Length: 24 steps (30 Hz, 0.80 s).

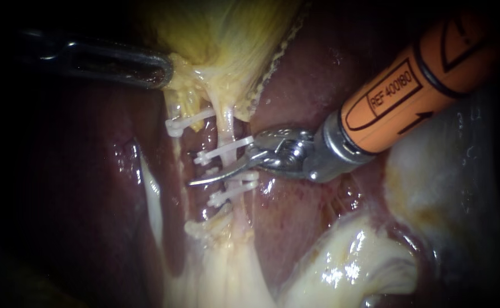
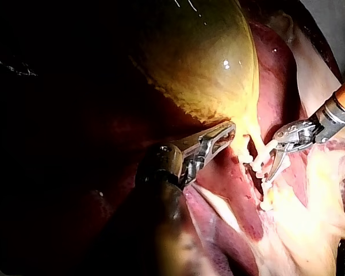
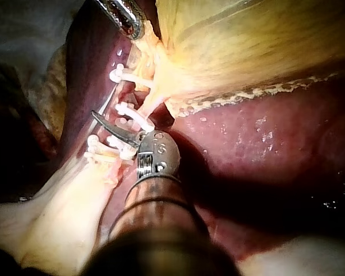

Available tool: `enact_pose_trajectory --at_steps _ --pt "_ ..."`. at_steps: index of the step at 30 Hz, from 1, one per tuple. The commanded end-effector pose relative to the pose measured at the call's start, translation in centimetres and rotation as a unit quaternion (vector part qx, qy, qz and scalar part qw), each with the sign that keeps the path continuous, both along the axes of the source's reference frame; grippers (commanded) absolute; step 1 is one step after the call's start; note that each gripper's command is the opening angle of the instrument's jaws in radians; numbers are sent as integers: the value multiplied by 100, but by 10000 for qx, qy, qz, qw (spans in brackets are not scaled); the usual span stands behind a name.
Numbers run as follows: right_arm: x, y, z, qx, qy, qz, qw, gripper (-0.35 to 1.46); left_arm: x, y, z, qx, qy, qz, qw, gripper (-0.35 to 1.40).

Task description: Go to the cutting position right tube

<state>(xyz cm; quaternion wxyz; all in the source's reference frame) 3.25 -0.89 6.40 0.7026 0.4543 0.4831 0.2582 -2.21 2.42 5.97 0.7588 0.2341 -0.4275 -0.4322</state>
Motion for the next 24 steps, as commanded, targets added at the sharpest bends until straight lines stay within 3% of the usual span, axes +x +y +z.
enact_pose_trajectory --at_steps 1,7,15,24 --pt "0 0 -1 72 31 31 10000 145 0 0 0 2 3 -2 10000 -35" --pt "3 -5 -15 133 110 51 9998 145 0 0 0 2 3 -2 10000 -35" --pt "10 -17 -58 245 281 31 9993 145 0 0 0 2 3 -2 10000 -35" --pt "12 -12 -79 319 382 75 9987 140 0 0 0 2 2 -1 10000 -35"
